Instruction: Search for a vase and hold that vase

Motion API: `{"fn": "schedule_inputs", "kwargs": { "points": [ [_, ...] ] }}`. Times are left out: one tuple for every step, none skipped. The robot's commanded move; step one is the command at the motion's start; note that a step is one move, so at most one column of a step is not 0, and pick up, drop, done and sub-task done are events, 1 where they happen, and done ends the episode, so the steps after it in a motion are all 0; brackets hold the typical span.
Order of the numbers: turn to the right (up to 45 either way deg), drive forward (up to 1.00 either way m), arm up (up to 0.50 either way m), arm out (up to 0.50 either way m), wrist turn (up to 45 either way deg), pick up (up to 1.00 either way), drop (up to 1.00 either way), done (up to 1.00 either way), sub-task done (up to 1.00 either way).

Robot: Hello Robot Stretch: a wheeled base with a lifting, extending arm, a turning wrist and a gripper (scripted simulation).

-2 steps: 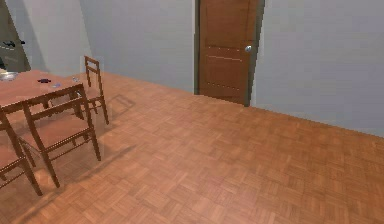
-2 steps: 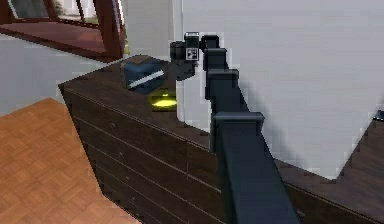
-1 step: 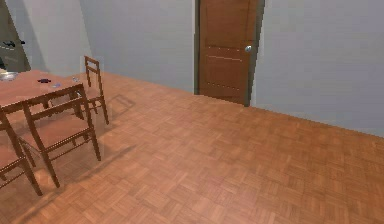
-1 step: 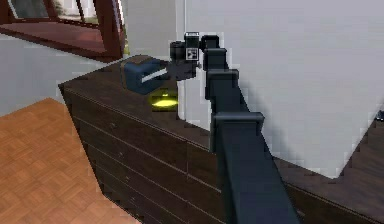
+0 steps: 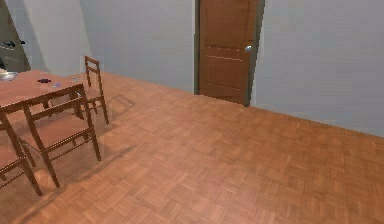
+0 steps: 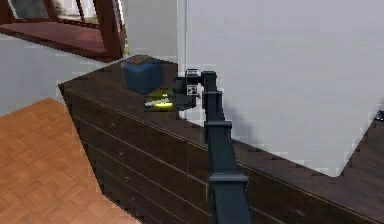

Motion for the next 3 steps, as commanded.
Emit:
{"fn": "schedule_inputs", "kwargs": {
  "points": [
    [0.0,0.00,0.00,0.00,0.0,1.00,0.00,0.00,0.00],
    [0.0,0.00,0.10,0.00,0.0,0.00,0.00,0.00,0.00],
    [0.0,0.00,0.00,0.00,0.0,0.00,0.00,1.00,0.00]
  ]
}}
